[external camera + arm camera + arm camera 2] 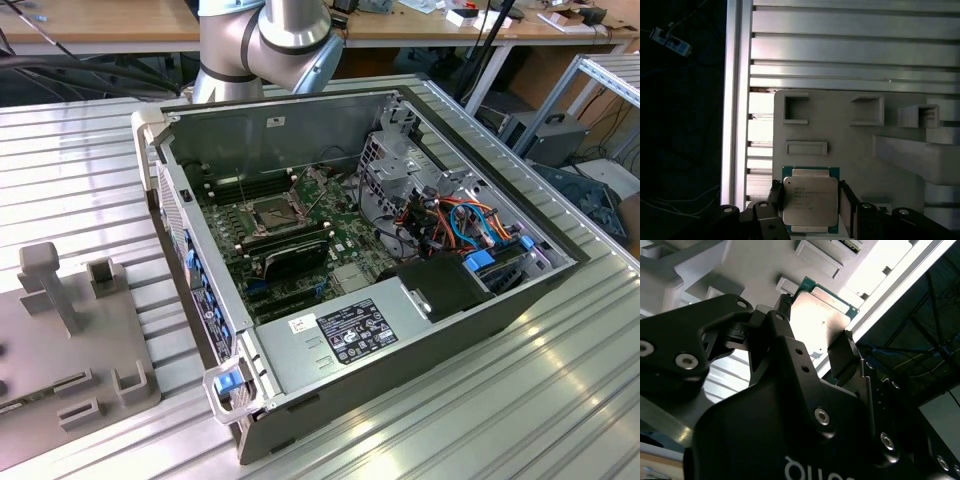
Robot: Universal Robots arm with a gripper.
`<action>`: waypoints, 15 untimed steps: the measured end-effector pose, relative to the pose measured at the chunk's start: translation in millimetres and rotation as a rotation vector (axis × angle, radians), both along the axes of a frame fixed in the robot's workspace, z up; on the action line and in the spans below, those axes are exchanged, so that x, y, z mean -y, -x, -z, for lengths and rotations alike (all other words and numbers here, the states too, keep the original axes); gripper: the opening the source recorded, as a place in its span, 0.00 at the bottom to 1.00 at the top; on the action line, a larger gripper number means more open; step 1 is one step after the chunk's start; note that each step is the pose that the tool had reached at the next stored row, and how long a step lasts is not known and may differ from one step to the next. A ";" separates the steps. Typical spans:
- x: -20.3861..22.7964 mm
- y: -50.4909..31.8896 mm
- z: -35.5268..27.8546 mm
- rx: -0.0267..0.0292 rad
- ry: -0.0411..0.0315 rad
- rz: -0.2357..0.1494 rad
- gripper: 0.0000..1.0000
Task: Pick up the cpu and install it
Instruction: 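Pick up the cpu and move it towards the insertion slot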
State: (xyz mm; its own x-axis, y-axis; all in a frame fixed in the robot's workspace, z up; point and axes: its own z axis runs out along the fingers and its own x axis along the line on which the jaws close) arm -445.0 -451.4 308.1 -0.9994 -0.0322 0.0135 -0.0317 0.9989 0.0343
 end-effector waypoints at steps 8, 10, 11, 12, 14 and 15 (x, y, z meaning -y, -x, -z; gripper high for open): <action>0.0 0.0 -11.3 0.0001 0.0000 0.000 0.55; 0.0 0.0 -11.3 0.0001 -0.0001 0.000 0.55; 0.0 0.0 -11.5 0.0000 0.0000 0.000 0.55; 0.0 0.0 -12.1 -0.0003 0.0001 0.000 0.55; 0.0 0.0 -14.8 -0.0001 0.0000 0.000 0.55; 0.0 0.0 -16.5 0.0000 0.0000 0.000 0.55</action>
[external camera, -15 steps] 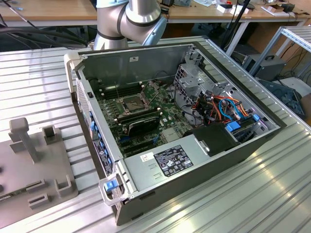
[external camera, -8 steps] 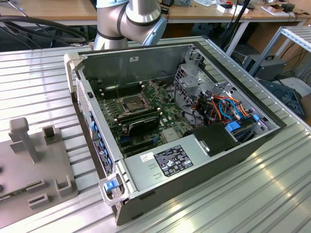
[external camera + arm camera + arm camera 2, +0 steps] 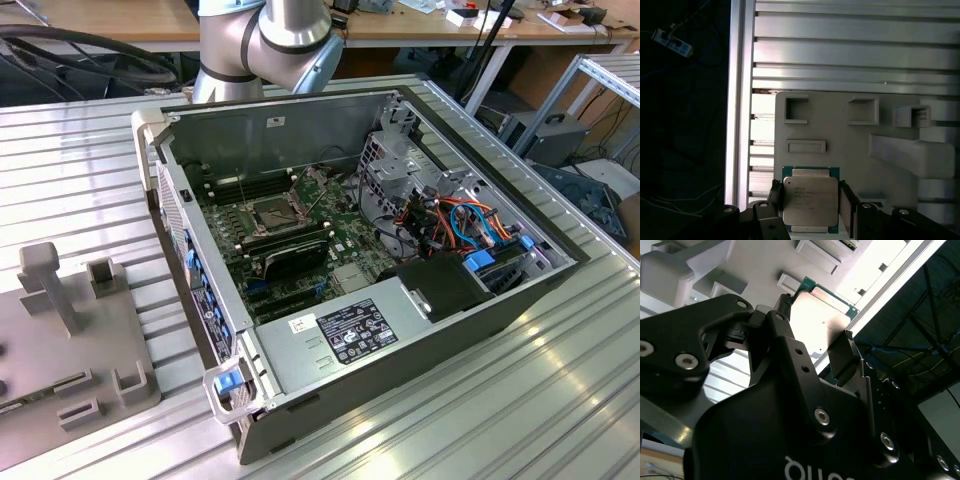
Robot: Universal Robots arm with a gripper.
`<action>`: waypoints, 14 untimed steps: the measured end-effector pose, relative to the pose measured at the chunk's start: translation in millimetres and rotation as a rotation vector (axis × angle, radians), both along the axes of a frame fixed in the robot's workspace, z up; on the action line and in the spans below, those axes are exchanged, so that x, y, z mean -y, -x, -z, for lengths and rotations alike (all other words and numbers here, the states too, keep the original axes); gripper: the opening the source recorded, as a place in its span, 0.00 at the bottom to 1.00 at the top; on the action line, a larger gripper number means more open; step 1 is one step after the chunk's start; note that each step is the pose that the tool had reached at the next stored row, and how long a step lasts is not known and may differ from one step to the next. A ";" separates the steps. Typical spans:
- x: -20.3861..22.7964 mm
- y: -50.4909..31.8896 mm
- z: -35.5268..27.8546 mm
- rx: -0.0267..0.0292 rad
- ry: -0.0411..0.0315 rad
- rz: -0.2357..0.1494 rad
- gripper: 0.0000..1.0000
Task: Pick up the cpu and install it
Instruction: 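Pick up the cpu and move it towards the insertion slot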
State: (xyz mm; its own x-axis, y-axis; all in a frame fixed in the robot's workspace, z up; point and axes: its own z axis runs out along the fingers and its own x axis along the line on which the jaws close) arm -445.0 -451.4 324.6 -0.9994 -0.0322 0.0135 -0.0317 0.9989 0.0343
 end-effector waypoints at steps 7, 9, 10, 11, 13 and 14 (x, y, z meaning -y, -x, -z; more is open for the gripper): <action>0.0 0.0 -14.1 0.0001 -0.0001 0.000 0.55; 0.0 0.0 -19.3 0.0001 -0.0001 0.000 0.55; 0.0 0.0 -24.0 0.0000 0.0000 0.000 0.55; 0.0 0.0 -26.7 0.0000 0.0000 0.000 0.55; 0.0 0.0 -31.2 0.0000 0.0000 0.000 0.55; 0.0 0.0 -32.9 0.0001 -0.0001 0.000 0.55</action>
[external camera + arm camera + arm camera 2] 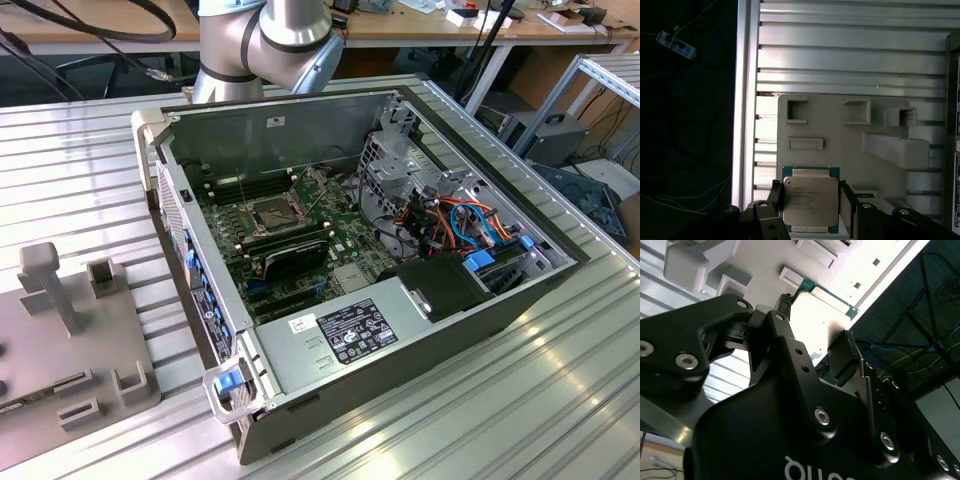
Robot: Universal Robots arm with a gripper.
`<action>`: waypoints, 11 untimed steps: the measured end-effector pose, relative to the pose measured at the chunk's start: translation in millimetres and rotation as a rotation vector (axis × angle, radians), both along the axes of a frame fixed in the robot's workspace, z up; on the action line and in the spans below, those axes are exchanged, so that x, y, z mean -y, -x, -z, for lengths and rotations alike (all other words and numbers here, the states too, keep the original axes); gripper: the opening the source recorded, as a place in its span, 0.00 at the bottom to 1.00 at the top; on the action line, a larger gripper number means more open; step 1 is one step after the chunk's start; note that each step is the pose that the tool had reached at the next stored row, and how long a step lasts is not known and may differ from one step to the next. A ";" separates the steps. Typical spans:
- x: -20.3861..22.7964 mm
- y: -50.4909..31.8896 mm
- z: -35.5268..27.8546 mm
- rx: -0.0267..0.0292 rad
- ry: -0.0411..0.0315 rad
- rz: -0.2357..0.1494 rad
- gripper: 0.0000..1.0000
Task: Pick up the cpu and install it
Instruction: 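Pick up the cpu and move it towards the insertion slot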
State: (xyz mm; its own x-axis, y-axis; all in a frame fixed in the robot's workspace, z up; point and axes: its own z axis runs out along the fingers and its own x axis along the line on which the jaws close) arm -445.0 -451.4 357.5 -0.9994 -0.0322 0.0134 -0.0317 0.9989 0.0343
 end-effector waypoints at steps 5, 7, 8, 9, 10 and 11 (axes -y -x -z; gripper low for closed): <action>0.0 0.0 -6.7 0.0001 -0.0001 0.000 0.55; 0.0 0.0 -6.7 0.0001 -0.0001 0.000 0.55; 0.0 0.0 -7.0 -0.0001 0.0000 0.000 0.55; 0.0 0.0 -7.0 0.0000 0.0000 0.000 0.55; 0.0 0.0 -7.1 -0.0001 0.0000 0.000 0.55; 0.0 0.0 -7.1 0.0000 0.0000 0.000 0.55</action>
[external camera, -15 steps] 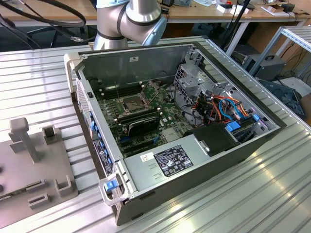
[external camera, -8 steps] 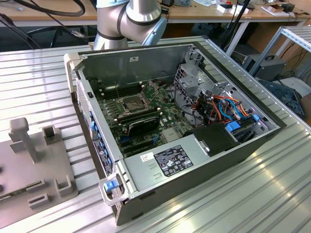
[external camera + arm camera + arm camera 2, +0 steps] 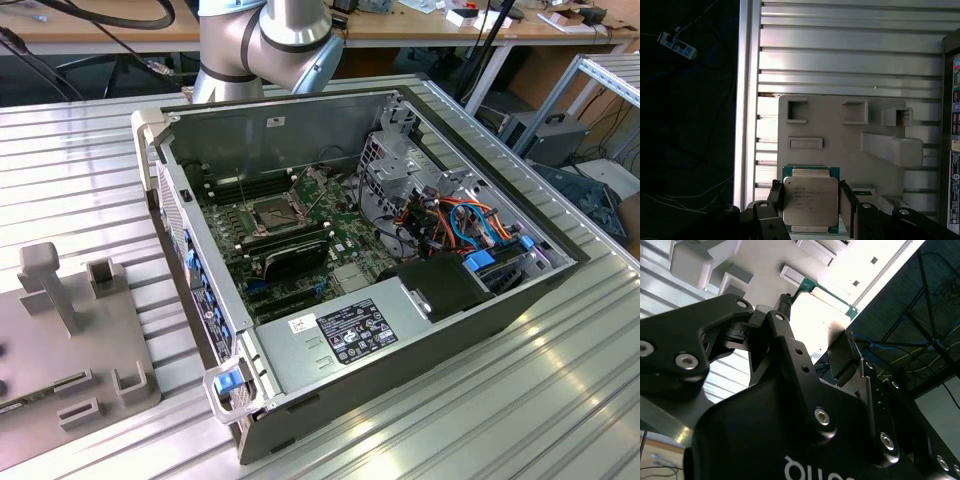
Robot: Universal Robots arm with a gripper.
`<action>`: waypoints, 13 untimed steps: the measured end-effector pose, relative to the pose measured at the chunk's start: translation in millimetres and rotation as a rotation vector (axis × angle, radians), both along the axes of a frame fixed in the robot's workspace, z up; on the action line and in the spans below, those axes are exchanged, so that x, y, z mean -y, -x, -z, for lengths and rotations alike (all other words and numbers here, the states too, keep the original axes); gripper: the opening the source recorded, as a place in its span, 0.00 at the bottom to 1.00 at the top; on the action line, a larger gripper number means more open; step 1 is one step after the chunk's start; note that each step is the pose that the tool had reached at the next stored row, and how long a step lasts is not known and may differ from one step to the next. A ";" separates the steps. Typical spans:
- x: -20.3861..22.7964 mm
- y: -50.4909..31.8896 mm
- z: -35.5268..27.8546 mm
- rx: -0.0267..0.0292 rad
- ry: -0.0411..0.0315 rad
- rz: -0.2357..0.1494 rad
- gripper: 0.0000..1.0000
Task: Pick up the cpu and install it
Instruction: 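Pick up the cpu and move it towards the insertion slot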
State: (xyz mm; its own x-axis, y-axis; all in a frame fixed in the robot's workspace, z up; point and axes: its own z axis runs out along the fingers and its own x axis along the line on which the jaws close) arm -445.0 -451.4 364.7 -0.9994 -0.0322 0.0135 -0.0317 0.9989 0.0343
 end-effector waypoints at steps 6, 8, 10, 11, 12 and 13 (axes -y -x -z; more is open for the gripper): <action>0.0 -0.1 -0.2 -0.0001 0.0000 0.000 0.55; 0.0 -0.7 -0.2 -0.0001 0.0001 0.000 0.55; 0.0 -2.6 -0.1 0.0000 0.0000 0.000 0.55; 0.0 -3.7 -0.1 0.0000 0.0000 0.000 0.55; 0.0 -4.7 -0.1 0.0000 0.0000 0.000 0.55; 0.0 -5.8 -0.1 0.0000 0.0000 0.000 0.55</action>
State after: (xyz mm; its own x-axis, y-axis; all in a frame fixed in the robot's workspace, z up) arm -439.2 -451.4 364.7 -0.9994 -0.0323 0.0135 -0.0318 0.9989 0.0343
